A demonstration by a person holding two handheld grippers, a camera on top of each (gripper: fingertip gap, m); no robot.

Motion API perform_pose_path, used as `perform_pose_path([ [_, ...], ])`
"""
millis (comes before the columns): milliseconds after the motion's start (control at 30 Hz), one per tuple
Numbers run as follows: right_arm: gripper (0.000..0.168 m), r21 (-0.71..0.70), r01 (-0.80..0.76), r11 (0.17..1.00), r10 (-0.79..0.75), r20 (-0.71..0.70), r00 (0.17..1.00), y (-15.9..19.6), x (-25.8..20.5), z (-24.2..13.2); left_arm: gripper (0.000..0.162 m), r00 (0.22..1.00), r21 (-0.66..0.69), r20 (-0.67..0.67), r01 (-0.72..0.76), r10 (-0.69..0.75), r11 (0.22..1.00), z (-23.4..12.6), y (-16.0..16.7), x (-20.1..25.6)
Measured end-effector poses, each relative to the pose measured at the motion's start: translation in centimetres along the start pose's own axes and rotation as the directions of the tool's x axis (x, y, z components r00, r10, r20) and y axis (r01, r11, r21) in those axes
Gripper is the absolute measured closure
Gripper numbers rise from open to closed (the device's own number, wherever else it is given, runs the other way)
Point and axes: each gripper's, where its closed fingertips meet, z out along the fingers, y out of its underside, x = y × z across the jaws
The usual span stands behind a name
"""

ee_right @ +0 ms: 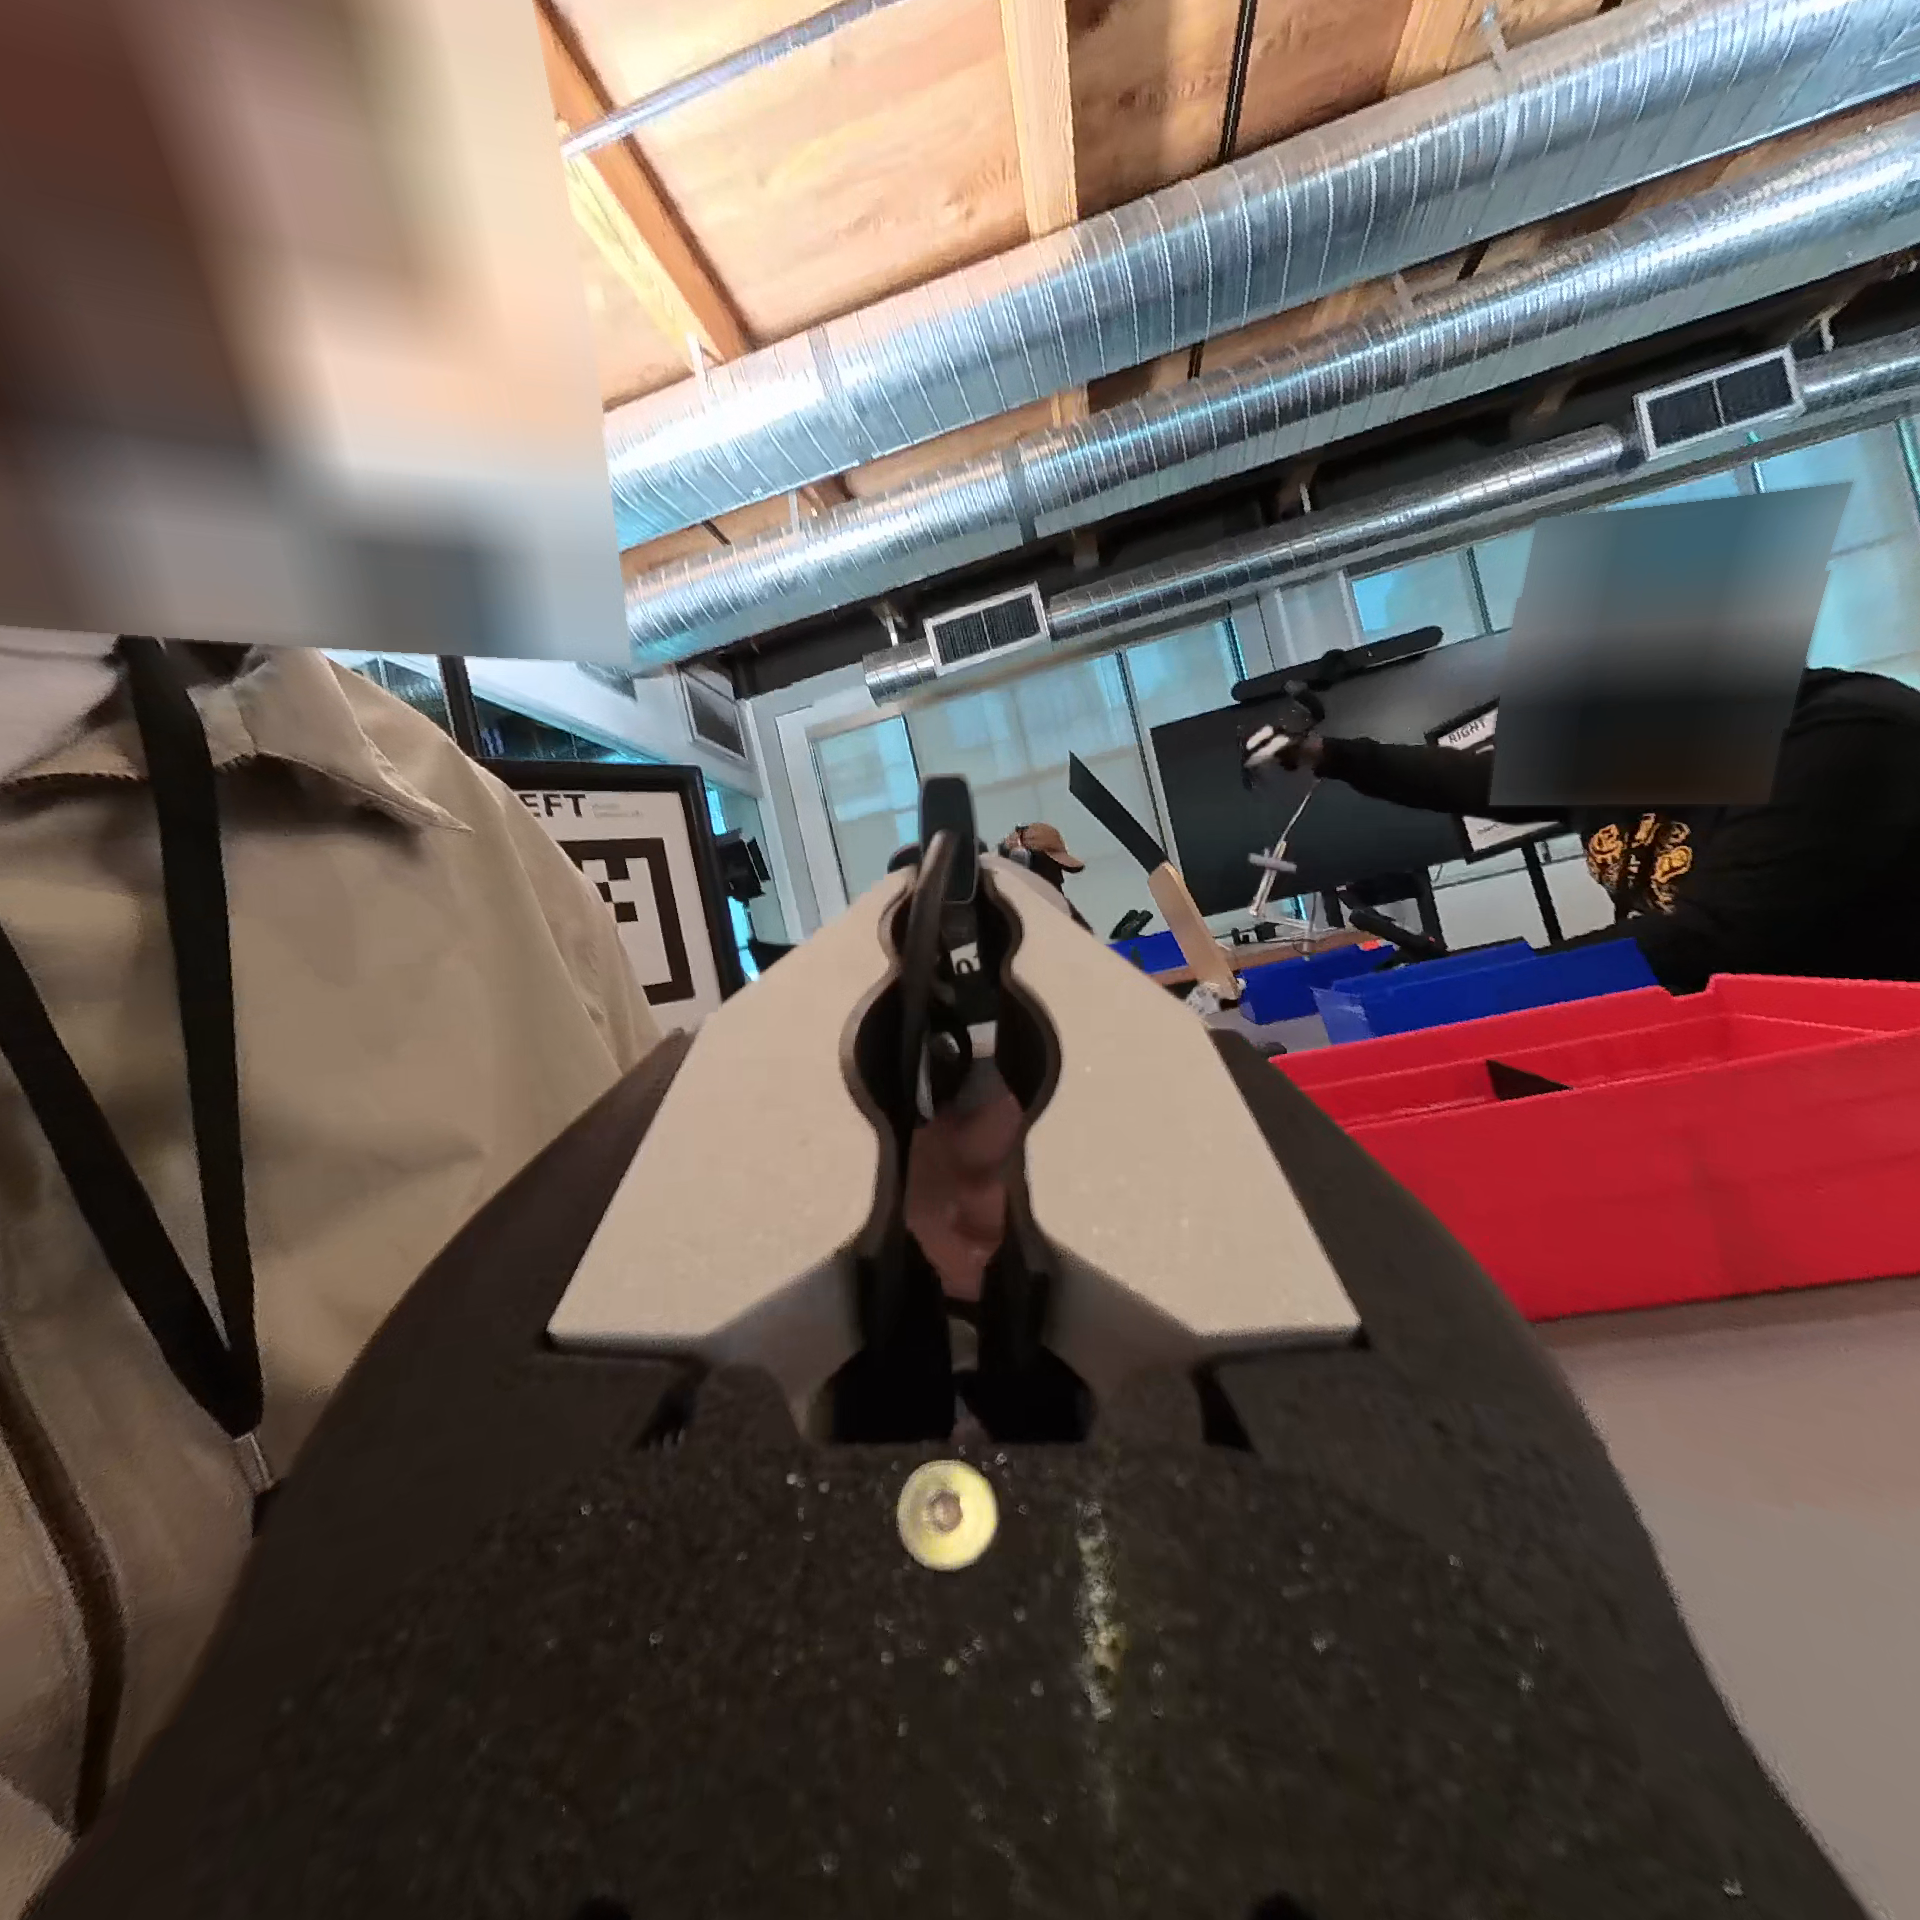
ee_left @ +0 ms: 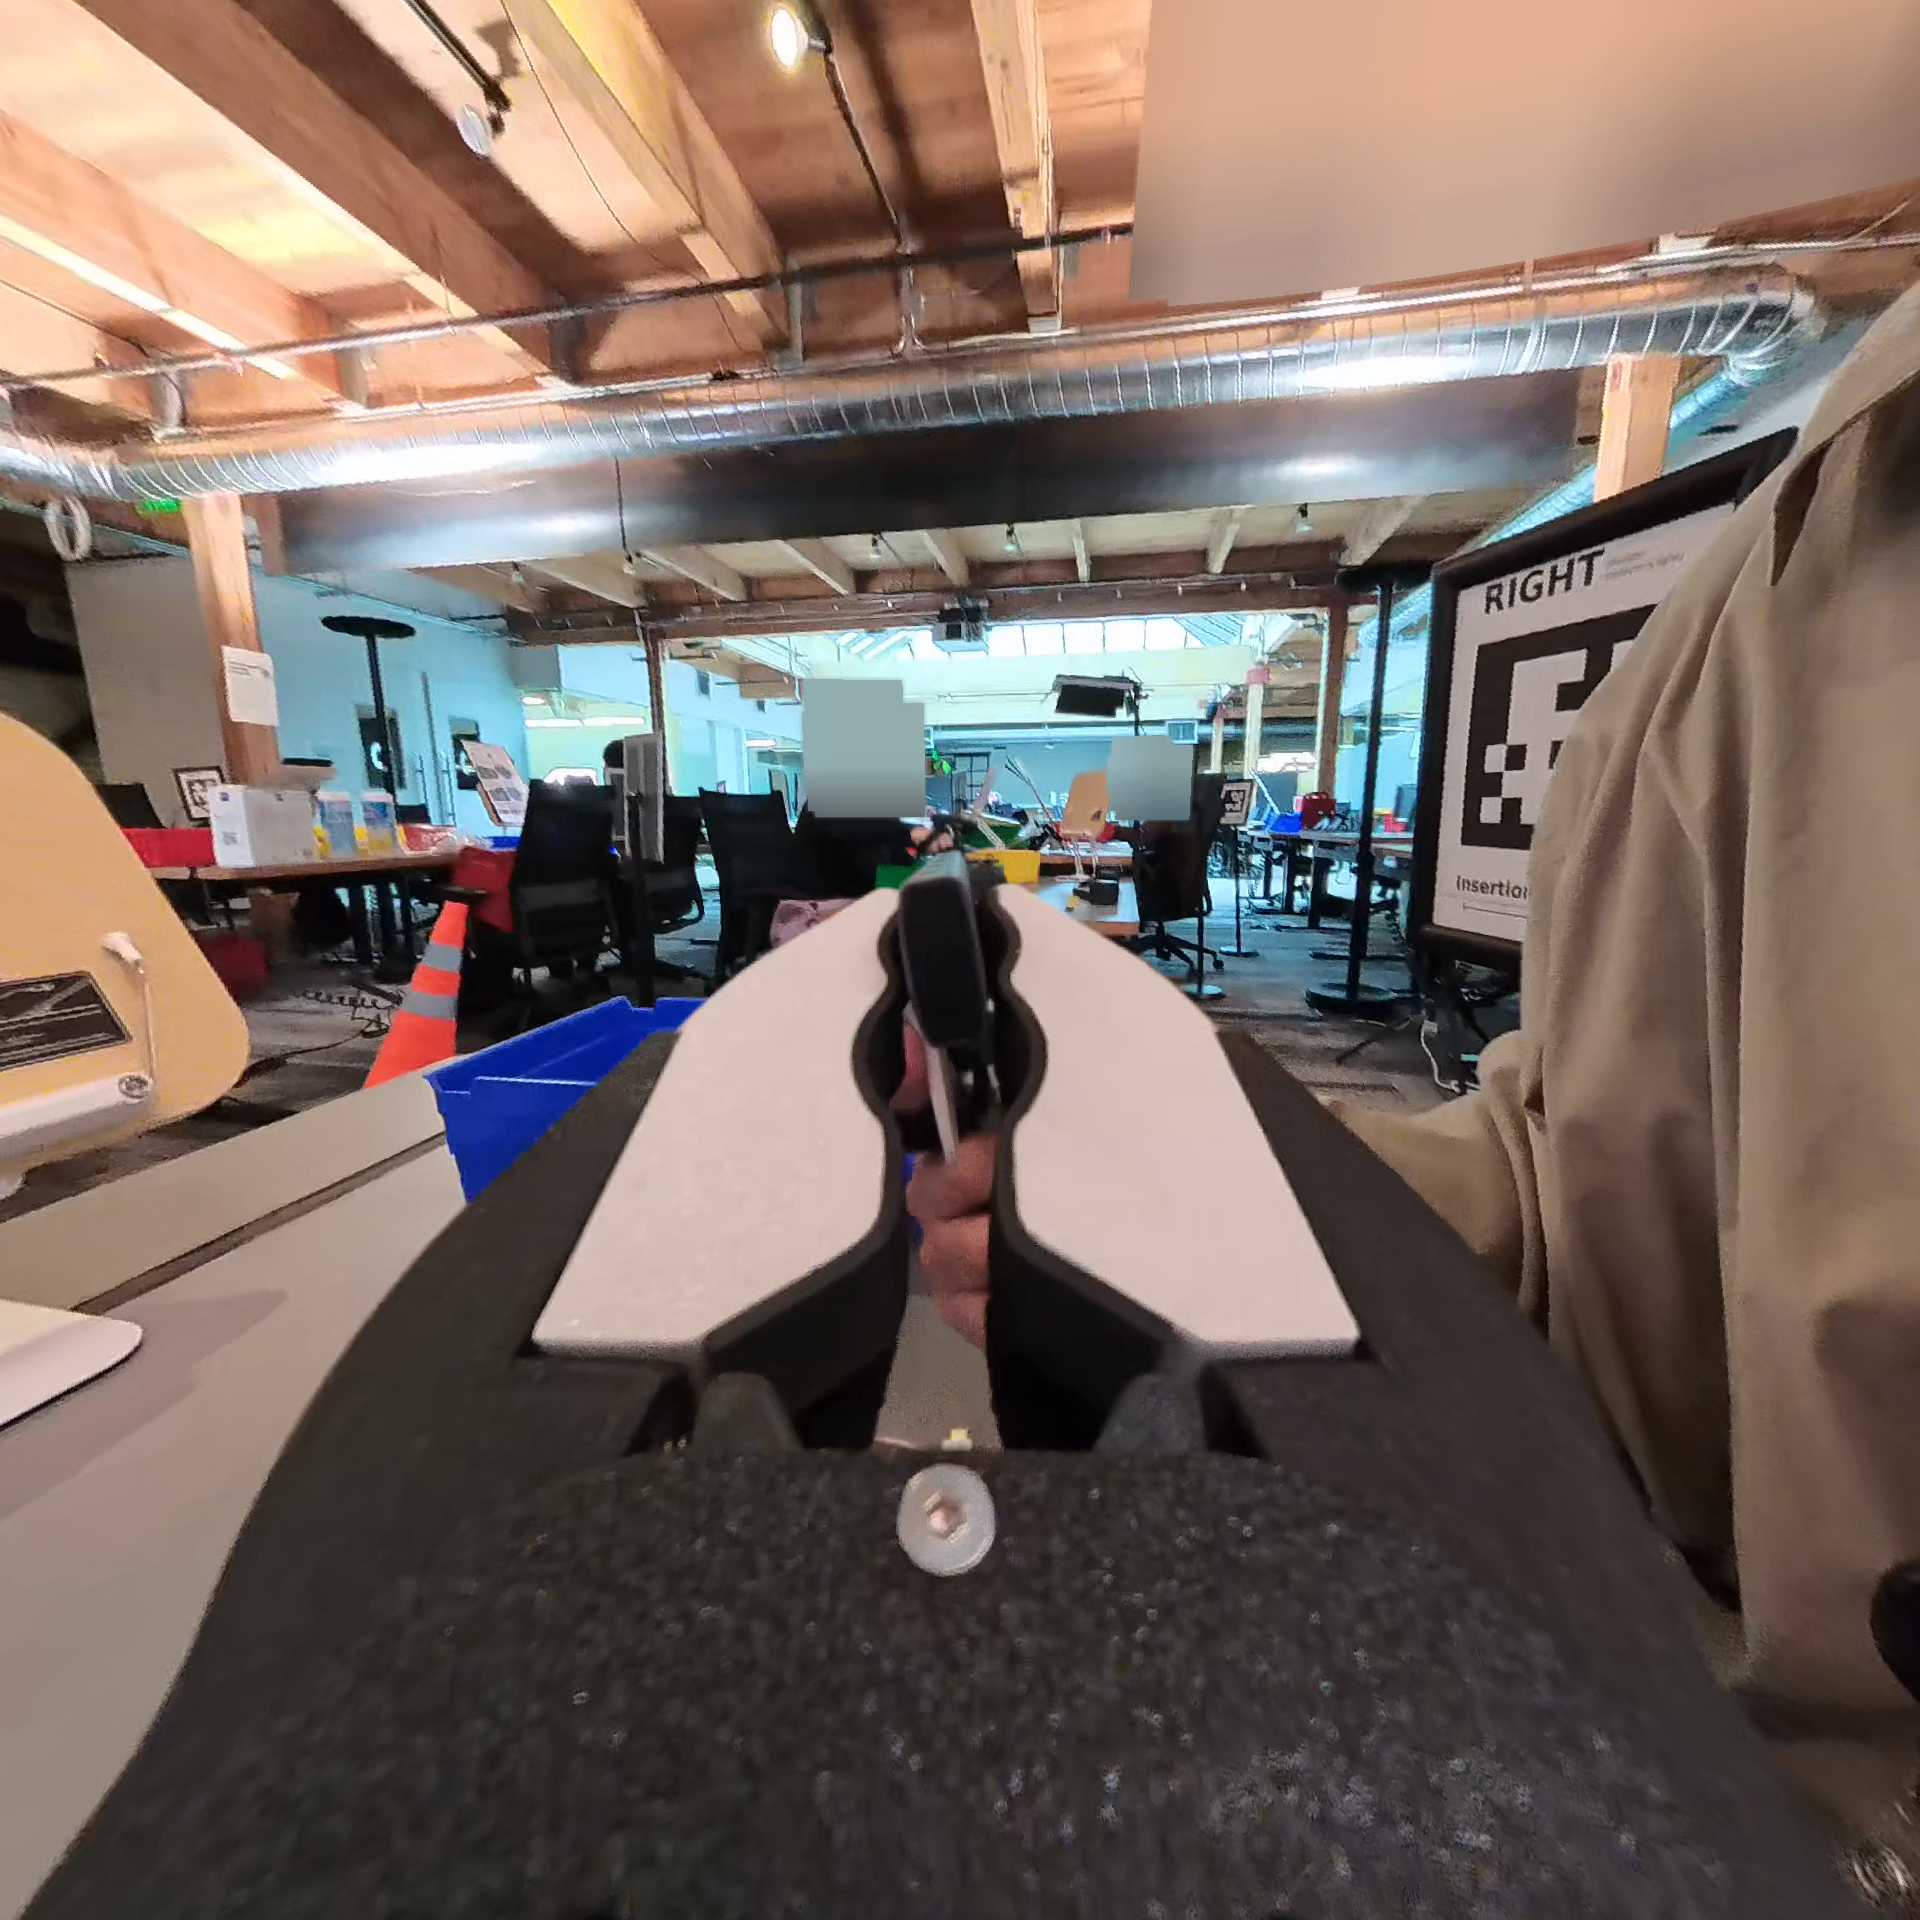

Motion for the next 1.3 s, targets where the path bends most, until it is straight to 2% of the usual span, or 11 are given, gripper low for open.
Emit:
perform_pose_path([
  [233,0.161,-0.032,0.021,0.999,-0.022,-0.014,1.000,0.6,0.2,0.0,0.151,1.000,-0.048,-0.002,0.030,-0.031,0.998,-0.2,0.2,-0.3],
  [500,0.160,-0.180,0.093,0.979,-0.105,-0.058,0.993,1.9,1.1,-0.7,0.151,0.997,-0.232,-0.014,0.070,-0.075,0.970,-1.0,1.8,-0.9],
  [867,0.154,-0.337,0.150,0.930,-0.191,-0.092,0.977,3.3,1.9,-1.7,0.151,0.986,-0.429,-0.057,-0.168,0.159,0.887,-1.8,3.7,-0.6],
  [967,0.152,-0.354,0.181,0.918,-0.220,-0.074,0.973,3.6,1.5,-1.4,0.151,0.979,-0.443,-0.082,-0.205,0.188,0.873,-1.9,3.9,-0.2],
  [1067,0.156,-0.369,0.164,0.915,-0.186,-0.025,0.982,4.1,0.9,-1.4,0.151,0.982,-0.459,-0.110,-0.185,0.152,0.869,-2.1,3.9,0.3],
  [1167,0.160,-0.346,0.131,0.929,-0.136,0.010,0.991,4.1,0.2,-1.1,0.147,0.985,-0.481,-0.135,-0.161,0.109,0.862,-2.3,4.3,0.6],
  [1300,0.160,-0.275,0.087,0.958,-0.075,0.054,0.996,3.7,-0.6,-0.7,0.149,0.981,-0.429,-0.151,-0.175,0.120,0.886,-1.6,4.1,1.4],
])
